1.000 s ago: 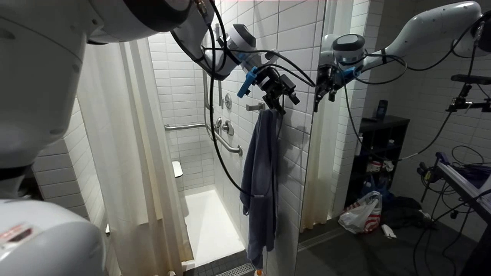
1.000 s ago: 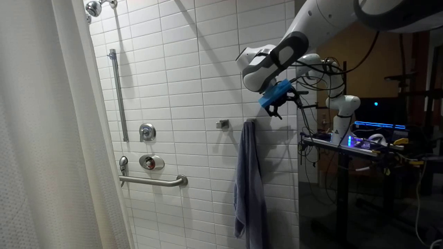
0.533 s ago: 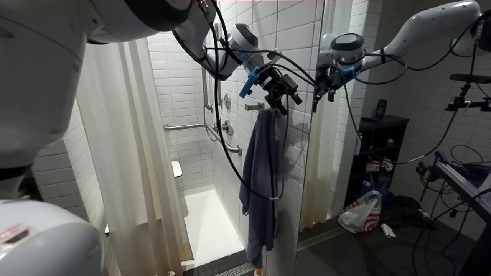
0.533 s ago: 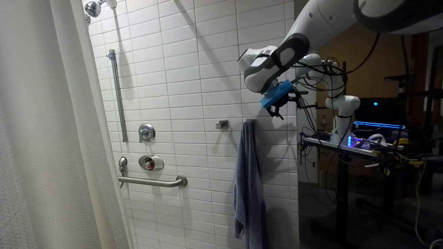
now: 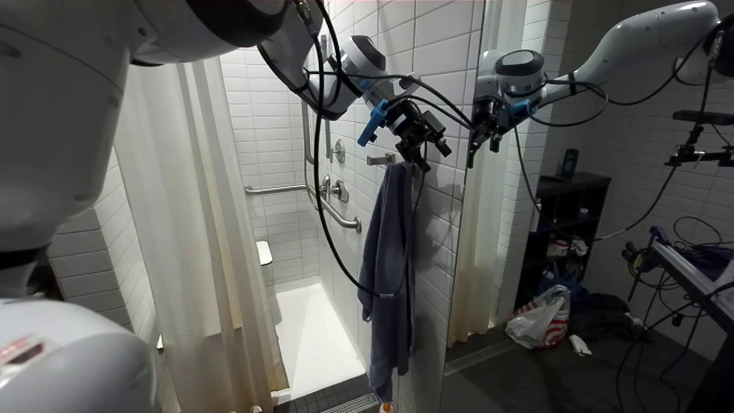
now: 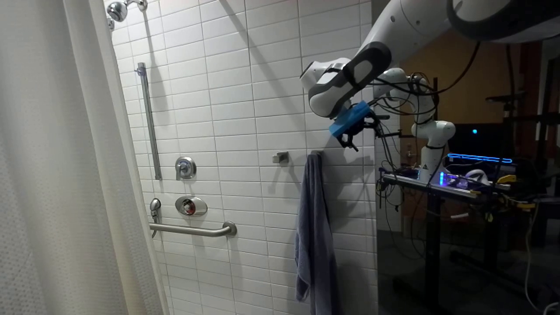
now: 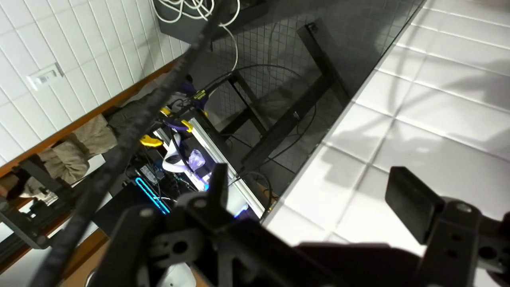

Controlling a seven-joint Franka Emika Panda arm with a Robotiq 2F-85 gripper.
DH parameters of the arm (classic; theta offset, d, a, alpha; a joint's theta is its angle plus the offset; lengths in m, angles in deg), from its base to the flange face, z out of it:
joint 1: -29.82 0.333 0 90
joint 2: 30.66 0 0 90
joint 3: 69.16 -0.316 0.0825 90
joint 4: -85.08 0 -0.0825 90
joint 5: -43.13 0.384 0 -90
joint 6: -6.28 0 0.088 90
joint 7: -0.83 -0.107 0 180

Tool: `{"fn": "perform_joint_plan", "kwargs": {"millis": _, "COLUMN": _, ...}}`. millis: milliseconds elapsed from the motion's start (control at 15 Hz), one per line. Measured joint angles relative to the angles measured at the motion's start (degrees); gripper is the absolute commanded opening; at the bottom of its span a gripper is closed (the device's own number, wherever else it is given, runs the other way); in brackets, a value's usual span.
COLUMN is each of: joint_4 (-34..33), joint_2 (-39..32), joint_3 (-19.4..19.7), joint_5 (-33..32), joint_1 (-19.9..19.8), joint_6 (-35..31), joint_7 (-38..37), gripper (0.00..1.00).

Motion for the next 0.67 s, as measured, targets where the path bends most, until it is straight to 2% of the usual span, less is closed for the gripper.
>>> {"fn": "perform_joint_plan", "kwargs": {"millis": 667, "joint_4": 0.0, "joint_2": -0.15, "joint_3": -0.86, "joint_5": 0.0, "joint_1": -0.53, "joint_6": 0.01, "joint_7": 0.0, "gripper": 1.0}}
